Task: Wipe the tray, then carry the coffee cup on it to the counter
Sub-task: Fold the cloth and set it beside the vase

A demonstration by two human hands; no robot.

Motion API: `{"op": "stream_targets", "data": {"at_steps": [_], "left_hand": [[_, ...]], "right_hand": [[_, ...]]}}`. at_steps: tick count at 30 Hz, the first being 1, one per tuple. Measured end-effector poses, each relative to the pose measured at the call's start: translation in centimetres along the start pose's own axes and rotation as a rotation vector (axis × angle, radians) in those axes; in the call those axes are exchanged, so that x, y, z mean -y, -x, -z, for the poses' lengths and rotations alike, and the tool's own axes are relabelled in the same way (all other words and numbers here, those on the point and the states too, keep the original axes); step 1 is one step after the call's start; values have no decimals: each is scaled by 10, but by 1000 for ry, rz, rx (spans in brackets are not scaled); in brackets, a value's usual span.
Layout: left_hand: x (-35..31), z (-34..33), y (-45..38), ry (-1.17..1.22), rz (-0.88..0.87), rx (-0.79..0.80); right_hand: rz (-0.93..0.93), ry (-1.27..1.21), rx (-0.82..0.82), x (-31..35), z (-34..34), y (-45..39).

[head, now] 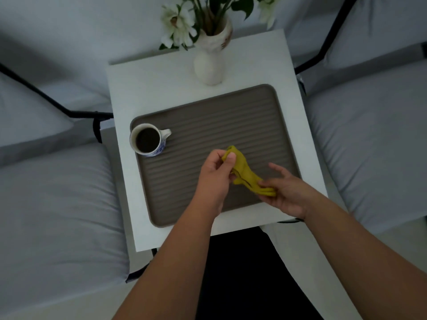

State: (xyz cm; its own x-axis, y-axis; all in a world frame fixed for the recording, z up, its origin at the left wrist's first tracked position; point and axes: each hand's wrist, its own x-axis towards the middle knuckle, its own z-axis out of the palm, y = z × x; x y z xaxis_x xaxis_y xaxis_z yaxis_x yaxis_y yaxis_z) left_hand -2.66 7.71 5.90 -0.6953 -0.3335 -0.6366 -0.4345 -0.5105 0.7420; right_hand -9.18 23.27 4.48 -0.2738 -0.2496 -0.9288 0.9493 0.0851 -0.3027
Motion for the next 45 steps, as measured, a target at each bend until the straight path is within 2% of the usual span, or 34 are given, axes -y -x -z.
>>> {"op": "stream_targets", "data": {"at_steps": [5, 9, 13, 16, 19, 22, 25, 28, 32, 35, 38, 41, 45], "left_hand": [[-30, -23, -11, 203, 18, -74], [-60, -47, -37, 252, 74, -195], [-84, -74, -67, 257, 63, -191], [-103, -88, -93, 193, 73, -130], [-117, -102, -122, 80, 25, -152], [-128, -113, -148, -57, -153, -165], [-128, -115, -172, -308, -345, -192], [-109, -105, -193, -581, -385, -185], [-70, -92, -204, -784, -192, -131], [-49, -83, -185, -776, -222, -152], [-35, -59, -144, -753, -323, -204], [-16, -13, -102, -683, -401, -324], [10, 50, -52, -788, -394, -518]], "right_hand": [[172, -119, -8, 42, 4, 14], [355, -166, -46, 102, 2, 19], [487, -135, -80, 157, 2, 10], [546, -71, -108, 192, -3, -7], [589, -4, -145, 228, -13, -28], [667, 36, -166, 261, -25, -45], [781, 20, -151, 279, -29, -63], [740, 165, -171, 265, -18, -102], [625, 588, -314, 222, 1, -137], [709, 566, -400, 203, 7, -140], [728, 548, -451, 177, 15, -135], [687, 572, -457, 141, 28, -129], [667, 618, -489, 101, 40, -114]]}}
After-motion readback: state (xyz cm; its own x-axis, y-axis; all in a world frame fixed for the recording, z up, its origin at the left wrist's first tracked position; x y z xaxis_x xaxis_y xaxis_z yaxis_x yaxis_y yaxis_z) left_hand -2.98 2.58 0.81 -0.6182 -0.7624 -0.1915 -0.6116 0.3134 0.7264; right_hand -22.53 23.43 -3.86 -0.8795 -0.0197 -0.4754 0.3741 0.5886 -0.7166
